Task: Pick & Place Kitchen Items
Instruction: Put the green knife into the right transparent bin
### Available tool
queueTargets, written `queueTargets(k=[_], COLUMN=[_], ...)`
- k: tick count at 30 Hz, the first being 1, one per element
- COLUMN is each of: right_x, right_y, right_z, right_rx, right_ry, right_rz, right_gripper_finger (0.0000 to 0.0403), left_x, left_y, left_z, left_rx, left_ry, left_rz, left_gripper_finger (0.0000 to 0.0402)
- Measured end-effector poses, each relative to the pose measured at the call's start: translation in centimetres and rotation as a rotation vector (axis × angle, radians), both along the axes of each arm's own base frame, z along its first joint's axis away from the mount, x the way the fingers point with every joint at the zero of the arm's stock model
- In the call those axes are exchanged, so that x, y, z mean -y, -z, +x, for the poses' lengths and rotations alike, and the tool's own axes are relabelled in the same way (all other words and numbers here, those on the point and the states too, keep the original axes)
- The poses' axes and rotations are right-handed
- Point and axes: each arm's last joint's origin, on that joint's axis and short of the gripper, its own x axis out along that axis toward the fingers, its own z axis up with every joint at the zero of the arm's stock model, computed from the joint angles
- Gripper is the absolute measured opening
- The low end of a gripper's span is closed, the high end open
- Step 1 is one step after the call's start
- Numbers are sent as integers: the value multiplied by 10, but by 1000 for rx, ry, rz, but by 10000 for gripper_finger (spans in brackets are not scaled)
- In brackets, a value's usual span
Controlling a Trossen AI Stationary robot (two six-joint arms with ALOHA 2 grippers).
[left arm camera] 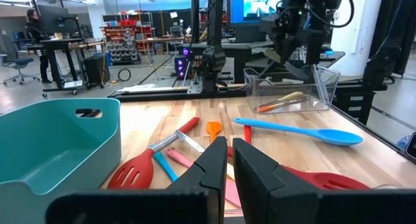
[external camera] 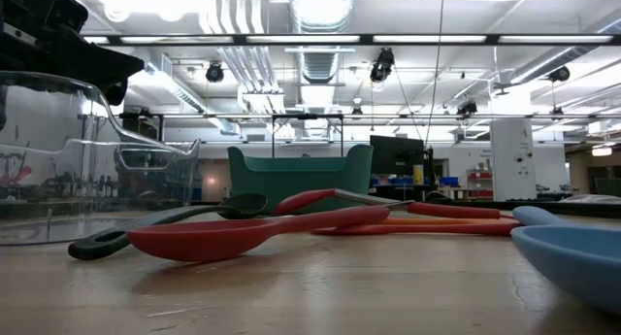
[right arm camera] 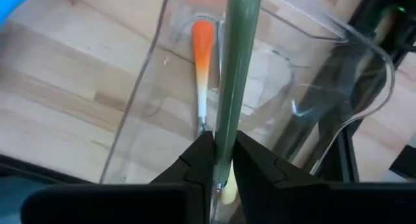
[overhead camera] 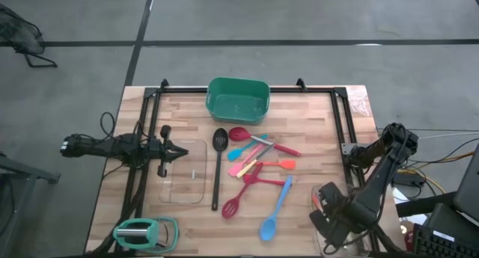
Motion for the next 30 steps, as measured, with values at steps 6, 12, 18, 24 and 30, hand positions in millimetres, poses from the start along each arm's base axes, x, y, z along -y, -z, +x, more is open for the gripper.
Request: queueTargets(k=[6, 12, 18, 24, 30], right_x=[1, 1, -1, 0, 0], right_y=[13, 26, 38, 42, 44], right_z=[-1, -1, 1, 0, 0], right_rx=[-9, 0, 20, 17, 23], right_ry=[-1, -1, -1, -1, 0], right_rz=[-8, 3, 29, 26, 32], right_gripper_finger=[43, 40, 52, 38, 59], left_x=[0, 0, 0, 0, 0], left_y=[0, 0, 0, 0, 0], left_z=[0, 0, 0, 0, 0], left_rx=[0, 0, 0, 0, 0], left_ry=[0, 0, 0, 0, 0], left_rz=[0, 0, 0, 0, 0], left_gripper_finger=[32, 32, 32, 32, 32])
